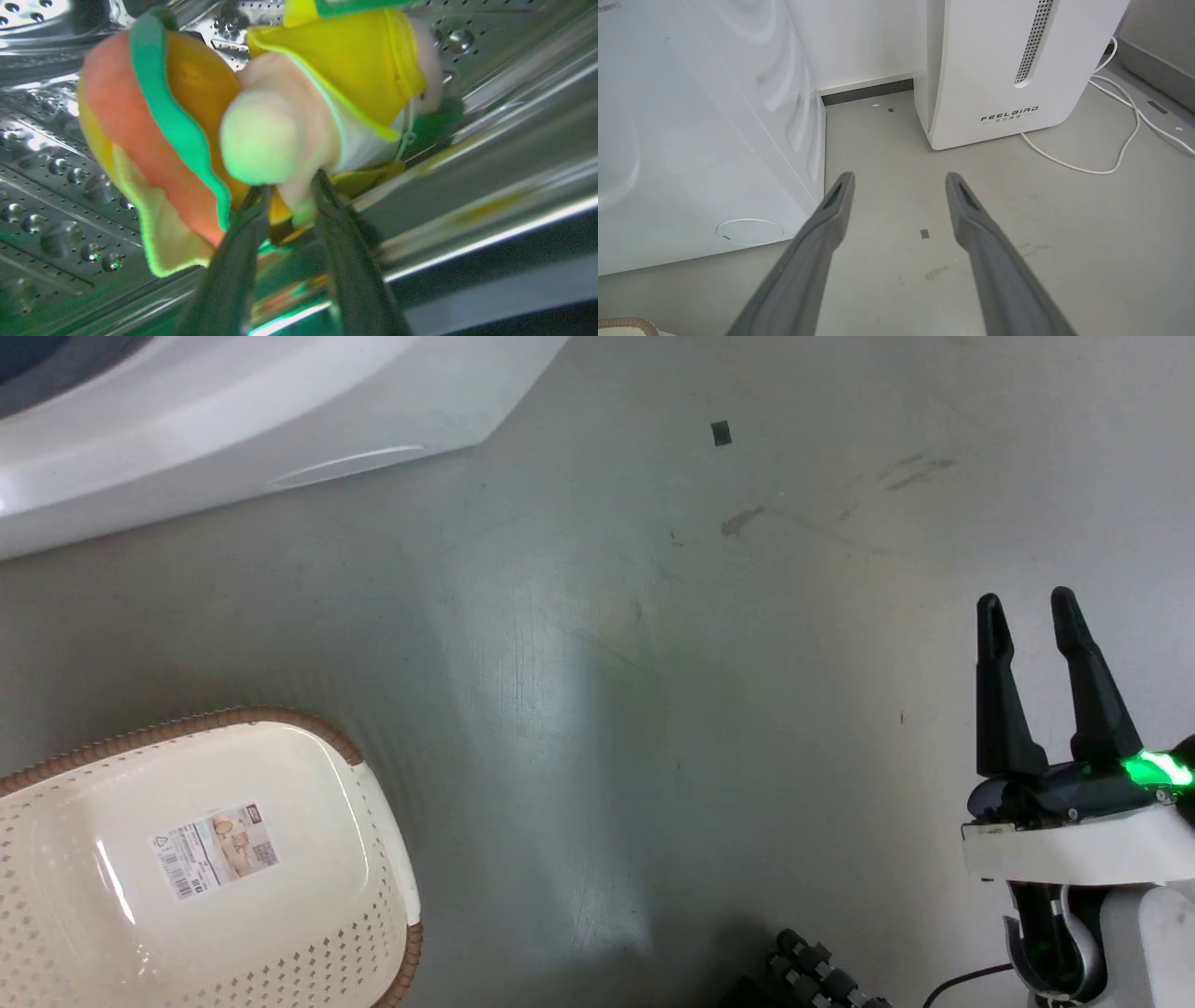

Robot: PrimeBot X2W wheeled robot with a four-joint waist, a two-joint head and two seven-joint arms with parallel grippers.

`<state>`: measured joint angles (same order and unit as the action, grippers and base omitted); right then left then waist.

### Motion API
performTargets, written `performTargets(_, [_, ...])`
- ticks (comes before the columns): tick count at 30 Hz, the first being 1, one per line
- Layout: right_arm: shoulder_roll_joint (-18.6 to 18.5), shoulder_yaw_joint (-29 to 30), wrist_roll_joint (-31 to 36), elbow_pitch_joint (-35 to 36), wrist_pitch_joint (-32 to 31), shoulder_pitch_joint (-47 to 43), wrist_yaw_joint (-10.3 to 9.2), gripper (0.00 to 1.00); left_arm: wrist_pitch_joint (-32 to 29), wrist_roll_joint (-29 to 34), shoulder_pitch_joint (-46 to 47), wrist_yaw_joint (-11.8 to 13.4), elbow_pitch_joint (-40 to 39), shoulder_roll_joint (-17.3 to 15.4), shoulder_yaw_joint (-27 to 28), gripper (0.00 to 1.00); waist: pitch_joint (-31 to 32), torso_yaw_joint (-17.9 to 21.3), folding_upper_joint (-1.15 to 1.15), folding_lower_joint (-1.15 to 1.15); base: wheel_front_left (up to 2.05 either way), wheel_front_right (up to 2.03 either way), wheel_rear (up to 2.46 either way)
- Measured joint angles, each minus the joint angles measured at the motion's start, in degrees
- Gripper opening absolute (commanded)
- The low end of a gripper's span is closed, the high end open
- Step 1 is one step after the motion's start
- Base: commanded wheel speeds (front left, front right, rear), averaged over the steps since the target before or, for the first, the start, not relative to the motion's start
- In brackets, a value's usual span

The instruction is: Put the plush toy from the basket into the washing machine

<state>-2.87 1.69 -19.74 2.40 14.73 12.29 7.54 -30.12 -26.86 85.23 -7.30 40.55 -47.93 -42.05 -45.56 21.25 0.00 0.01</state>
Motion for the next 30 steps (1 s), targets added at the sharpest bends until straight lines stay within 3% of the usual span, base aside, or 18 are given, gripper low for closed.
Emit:
performTargets(8, [0.00,1.98,1.46,-0.36,0.01,0.07,0.00,1.00,7.35,-0.96,-3.53,0.26,2.66,2.44,-0.33,1.00,3.99,-1.23,0.00,0.00,0.00,0.00,0.00])
performTargets(21, [-0.01,6.98,7.79,-0.56,0.01,-2.19,0.00,1.00,25.51,-5.71,-16.90,2.27,5.00,12.88,0.35,1.00,18.16,-6.82,0.00,-0.01,0.00,0.00,0.00])
performTargets(30, [0.00,8.90,10.79,0.27,0.01,-5.51,0.00,1.00,40.78,-10.39,-29.82,8.78,-0.78,17.86,4.16,1.00,28.21,-12.75,0.00,-0.02,0.00,0.00,0.00])
